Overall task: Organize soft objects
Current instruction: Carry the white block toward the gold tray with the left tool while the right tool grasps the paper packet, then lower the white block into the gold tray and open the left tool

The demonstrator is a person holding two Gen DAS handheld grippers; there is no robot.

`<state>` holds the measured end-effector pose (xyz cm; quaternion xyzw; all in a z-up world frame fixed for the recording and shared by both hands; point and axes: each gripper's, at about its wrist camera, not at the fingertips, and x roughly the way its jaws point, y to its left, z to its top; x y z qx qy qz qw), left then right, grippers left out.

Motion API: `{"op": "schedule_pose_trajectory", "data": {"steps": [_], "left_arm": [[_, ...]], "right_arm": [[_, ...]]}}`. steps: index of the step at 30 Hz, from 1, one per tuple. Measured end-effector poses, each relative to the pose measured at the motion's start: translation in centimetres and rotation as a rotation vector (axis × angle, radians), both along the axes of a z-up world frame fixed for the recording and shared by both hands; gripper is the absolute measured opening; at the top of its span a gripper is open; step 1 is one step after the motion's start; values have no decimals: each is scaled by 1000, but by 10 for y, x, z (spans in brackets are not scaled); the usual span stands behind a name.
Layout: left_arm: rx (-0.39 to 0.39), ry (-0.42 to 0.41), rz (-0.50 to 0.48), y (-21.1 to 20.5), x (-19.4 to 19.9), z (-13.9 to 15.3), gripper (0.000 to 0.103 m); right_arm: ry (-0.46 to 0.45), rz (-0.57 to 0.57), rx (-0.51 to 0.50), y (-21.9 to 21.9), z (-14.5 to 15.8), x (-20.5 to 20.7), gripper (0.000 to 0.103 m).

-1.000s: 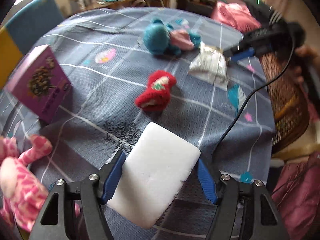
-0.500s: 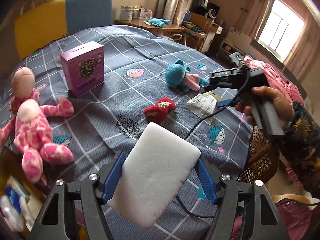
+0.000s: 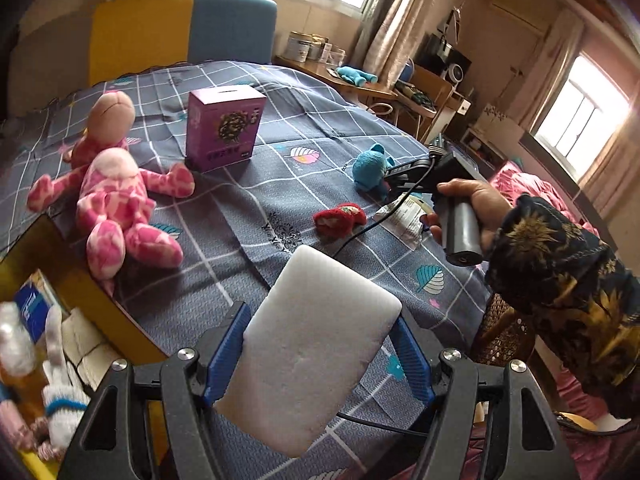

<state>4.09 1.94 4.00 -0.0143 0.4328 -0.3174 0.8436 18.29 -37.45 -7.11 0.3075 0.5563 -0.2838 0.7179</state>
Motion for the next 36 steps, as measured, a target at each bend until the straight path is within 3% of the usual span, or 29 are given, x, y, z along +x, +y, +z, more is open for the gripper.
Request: {"op": "schedule_pose_trajectory", "data": {"steps": [6,12,16,23,28,36], "left_arm": [[-11,-4,91,20,-10,1,71],[64,-42,248,37,-11,0,71],[110,-86,335,43,-17,1,71],[132,-99,416,49,-27,1,71],[160,-103,458,51,-34,0,71],[167,-74,552,79,-42,-7,71]], "right_arm": [[13,196,-91,22,4,6,69],[-37,476,-92,57,7,-16,67],[-37,621,-164,81,1,-34,67],[-59,634,-138,72,-8,-44,72],[-60,666,-176,80,-9,-45,74],[-69,707,-208,91,-10,-52,68]]}}
